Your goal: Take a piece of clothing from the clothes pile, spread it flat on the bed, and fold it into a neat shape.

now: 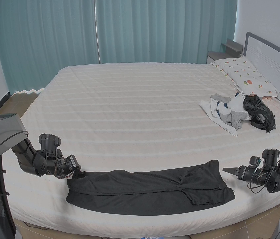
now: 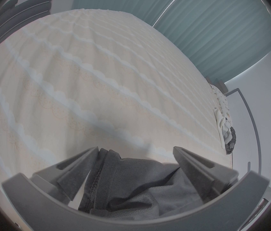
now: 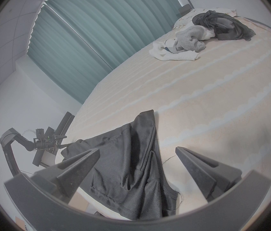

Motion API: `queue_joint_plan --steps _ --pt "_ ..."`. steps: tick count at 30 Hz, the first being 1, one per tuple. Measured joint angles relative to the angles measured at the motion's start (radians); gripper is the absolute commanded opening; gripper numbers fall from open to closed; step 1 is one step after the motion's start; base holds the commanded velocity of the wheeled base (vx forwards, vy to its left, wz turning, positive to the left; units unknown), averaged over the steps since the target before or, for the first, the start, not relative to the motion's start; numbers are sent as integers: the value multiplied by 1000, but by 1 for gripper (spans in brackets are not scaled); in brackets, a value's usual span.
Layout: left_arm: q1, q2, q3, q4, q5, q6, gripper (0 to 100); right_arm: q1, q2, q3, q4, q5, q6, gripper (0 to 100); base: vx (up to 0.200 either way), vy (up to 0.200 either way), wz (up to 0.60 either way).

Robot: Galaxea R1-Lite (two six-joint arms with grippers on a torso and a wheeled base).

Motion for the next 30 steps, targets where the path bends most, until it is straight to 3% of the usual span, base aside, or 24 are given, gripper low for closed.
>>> queue_joint_plan --steps 9,17,23,24,30 --pt "0 11 -17 -6 46 -23 0 47 21 -88 14 -10 160 100 0 0 0" --pt "0 15 -45 -26 59 -126 0 109 82 -193 49 -56 182 100 0 0 0" --pt "0 18 -50 -36 59 -136 0 135 113 -248 82 -73 183 100 0 0 0" --pt "0 19 -50 -36 59 -136 0 137 117 -261 91 -79 183 0 0 0 0" --pt "0 21 -50 -36 61 -135 0 142 129 -297 108 -89 183 0 0 0 0"
